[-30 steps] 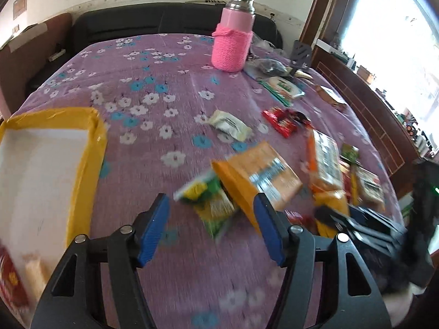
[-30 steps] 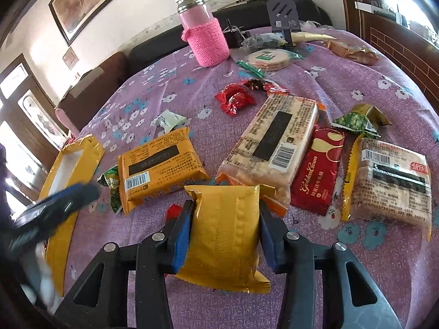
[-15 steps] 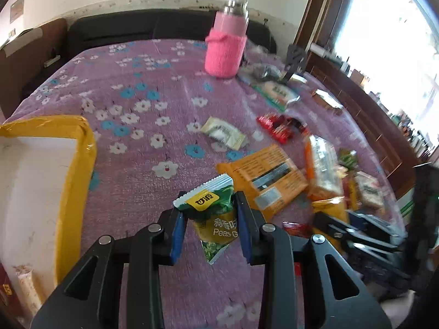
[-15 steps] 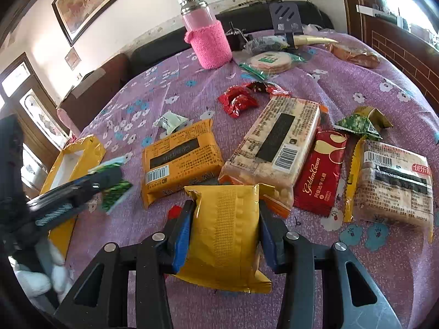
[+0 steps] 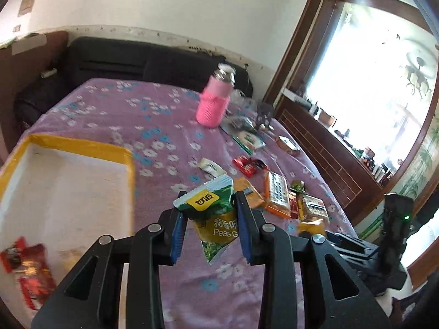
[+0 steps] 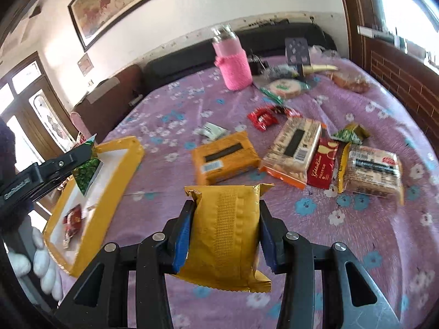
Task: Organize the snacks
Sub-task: 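Grasp the green pea snack bag with the left tool while the right tool holds the yellow packet, then carry both packets over the tray and open both tools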
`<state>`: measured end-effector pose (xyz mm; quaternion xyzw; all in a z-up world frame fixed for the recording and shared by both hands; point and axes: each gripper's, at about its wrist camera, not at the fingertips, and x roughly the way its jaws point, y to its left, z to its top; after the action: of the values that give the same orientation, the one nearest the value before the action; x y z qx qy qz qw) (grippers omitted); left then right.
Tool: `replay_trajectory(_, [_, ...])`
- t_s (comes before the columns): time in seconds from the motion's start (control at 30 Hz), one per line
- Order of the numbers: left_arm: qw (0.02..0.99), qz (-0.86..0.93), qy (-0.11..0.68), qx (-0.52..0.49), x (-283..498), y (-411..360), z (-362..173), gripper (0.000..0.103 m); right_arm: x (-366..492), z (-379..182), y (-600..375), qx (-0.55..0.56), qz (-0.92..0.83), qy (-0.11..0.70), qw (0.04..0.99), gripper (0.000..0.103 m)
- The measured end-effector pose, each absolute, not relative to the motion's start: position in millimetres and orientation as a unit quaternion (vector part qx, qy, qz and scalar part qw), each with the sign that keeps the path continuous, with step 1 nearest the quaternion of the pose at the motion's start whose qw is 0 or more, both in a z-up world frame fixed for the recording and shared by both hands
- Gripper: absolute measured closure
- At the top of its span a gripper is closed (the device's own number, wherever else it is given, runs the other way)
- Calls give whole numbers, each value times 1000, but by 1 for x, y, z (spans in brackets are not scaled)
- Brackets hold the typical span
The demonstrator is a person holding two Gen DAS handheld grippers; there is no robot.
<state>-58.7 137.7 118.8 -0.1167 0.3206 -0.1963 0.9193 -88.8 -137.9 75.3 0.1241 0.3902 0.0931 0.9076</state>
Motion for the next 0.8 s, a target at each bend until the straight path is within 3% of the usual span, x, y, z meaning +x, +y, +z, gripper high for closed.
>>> replay_trajectory(0.47, [951,-94,278,-101,-95,272,132,72,-80,136,-7,80,215,393,891,59])
replay_trajectory(0.8, [934,-3,341,-105,-57,345,90,72,-22,121,133,57,313,437,841,59])
